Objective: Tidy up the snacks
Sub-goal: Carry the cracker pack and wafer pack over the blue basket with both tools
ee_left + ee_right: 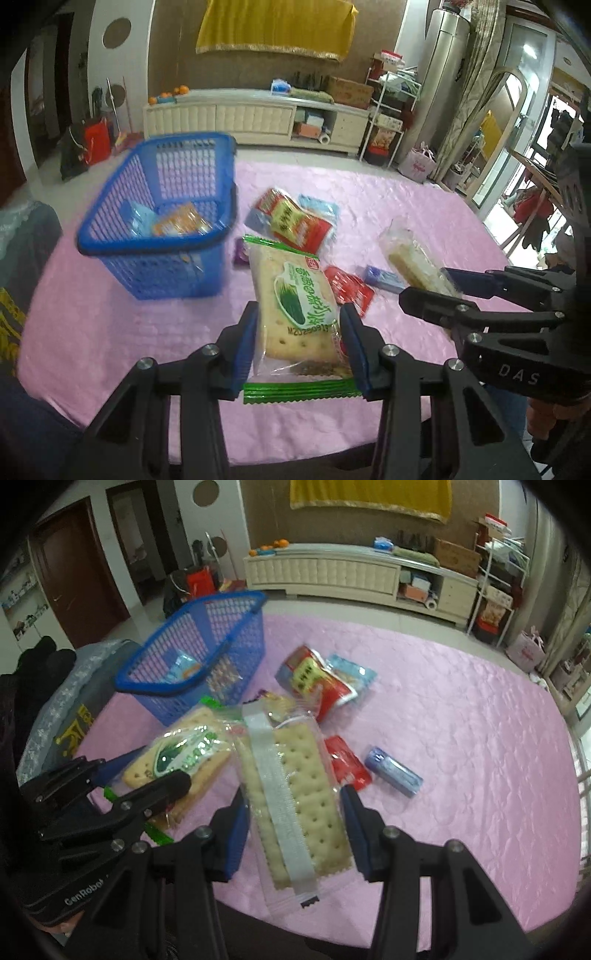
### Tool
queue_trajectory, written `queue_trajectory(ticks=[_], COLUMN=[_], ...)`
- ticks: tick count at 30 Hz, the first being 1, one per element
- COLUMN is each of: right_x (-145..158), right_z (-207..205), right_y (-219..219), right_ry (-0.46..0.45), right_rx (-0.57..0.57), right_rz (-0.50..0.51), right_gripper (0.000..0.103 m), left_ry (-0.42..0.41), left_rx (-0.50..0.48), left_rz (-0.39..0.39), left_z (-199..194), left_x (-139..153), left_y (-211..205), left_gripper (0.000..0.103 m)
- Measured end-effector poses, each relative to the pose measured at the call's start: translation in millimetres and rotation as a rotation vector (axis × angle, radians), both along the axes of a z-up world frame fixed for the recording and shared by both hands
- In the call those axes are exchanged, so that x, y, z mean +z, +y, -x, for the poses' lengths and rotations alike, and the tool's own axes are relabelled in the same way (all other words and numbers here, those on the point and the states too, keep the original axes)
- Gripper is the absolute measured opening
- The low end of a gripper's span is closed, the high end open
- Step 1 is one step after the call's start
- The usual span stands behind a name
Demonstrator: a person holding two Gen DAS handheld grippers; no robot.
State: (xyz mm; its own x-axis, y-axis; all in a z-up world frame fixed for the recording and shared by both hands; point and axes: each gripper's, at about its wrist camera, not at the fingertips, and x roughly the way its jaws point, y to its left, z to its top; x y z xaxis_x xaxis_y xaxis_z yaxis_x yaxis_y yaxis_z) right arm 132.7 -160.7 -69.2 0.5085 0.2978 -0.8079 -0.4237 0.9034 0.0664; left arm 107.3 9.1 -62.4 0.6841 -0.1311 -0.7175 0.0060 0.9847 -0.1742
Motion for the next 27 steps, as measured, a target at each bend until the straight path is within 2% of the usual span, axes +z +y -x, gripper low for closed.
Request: queue_trajectory(ticks=[10, 22, 23, 25, 27], right_x=[31, 67, 67, 73, 75], right_z=[-17, -57, -60, -73, -83], right_y=[39, 86, 87, 94, 98], right_ry=[-0.025, -0.052, -0.052, -0.046, -0.047], right_rx=[0.030, 0.109, 0.111, 0.115, 0.121], right_rz=[-0.058, -0.080, -0.083, -0.098, -0.113], right_gripper=[0.053, 0.053, 0.053, 0.053, 0.053], left_ry=[-0.050, -0.061, -0.064, -0.072, -0.082], left_rx=[0.043, 0.091, 0.095, 0.099, 0.092], left_rz=[-0.069, -0.067, -0.072, -0.084, -0.084], left_z=[-13, -41, -45, -54, -64], left_x=[34, 66, 69, 75, 79], left_y=[43, 98, 102, 110, 117], left_gripper=[0.040, 0.039, 0.038, 0.029, 0.027])
